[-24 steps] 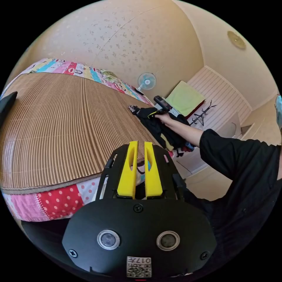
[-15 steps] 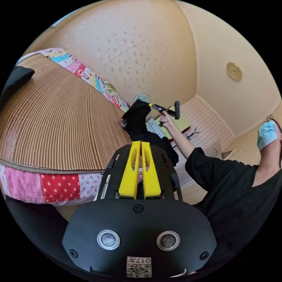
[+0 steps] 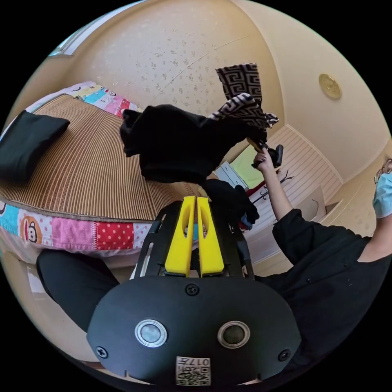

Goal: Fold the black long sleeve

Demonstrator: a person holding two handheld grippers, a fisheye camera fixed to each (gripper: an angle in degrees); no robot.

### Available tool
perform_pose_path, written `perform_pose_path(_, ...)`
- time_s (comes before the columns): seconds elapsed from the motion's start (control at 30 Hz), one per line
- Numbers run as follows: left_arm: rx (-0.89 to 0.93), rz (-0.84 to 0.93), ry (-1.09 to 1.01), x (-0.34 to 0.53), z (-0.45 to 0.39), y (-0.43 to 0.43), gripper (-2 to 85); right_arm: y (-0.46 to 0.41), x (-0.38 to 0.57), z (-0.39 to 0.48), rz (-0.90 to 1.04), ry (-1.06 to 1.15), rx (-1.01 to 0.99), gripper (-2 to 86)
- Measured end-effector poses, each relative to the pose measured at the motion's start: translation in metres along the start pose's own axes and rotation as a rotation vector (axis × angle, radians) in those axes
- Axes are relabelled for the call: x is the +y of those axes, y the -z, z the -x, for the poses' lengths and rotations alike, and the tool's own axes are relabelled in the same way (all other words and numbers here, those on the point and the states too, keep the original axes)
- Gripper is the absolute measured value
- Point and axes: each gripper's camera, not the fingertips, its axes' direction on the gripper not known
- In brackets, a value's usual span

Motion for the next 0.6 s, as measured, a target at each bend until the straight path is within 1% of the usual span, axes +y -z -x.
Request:
perform_pose_path(0.03, -0.002, 0.011, 0.016, 0.004, 0.003, -0.002, -1.0, -0.037, 0.031, -0.011, 0.102, 0.021, 0.072, 2.0)
perform_pose_path(0.13, -0.038, 0.044, 0.049, 0.011, 0.011, -0.009, -1.0, -0.107, 0.091, -0.045, 0.290, 0.001, 0.178, 2.0)
perform_pose_path(0.2, -0.077, 0.082, 0.064, 0.011, 0.013, -0.018, -1.0, -0.153, 0.142, -0.095, 0.443, -0.165, 0.169, 2.1)
perform_pose_path(0.23, -0.102, 0.118, 0.072, 0.009, 0.013, -0.025, -0.9, -0.160, 0.163, -0.117, 0.467, -0.264, 0.143, 2.2)
perform_pose_path(0.3, -0.132, 0.176, 0.064, 0.003, 0.011, -0.037, -0.8, -0.151, 0.189, -0.140, 0.423, -0.369, 0.067, 2.6)
perform_pose_path(0.4, -0.182, 0.280, -0.023, -0.010, -0.003, -0.064, -0.1, -0.120, 0.220, -0.150, 0.348, -0.417, 0.001, 4.8)
perform_pose_path(0.47, -0.244, 0.368, -0.091, -0.020, -0.010, -0.095, 2.4, -0.098, 0.235, -0.136, 0.289, -0.373, -0.060, 6.4)
perform_pose_path(0.5, -0.259, 0.383, -0.100, -0.023, -0.010, -0.103, 3.3, -0.089, 0.244, -0.119, 0.269, -0.311, -0.111, 7.2)
perform_pose_path(0.6, -0.284, 0.417, -0.053, -0.040, 0.006, -0.138, 7.3, -0.088, 0.265, -0.067, 0.338, -0.180, -0.191, 9.0)
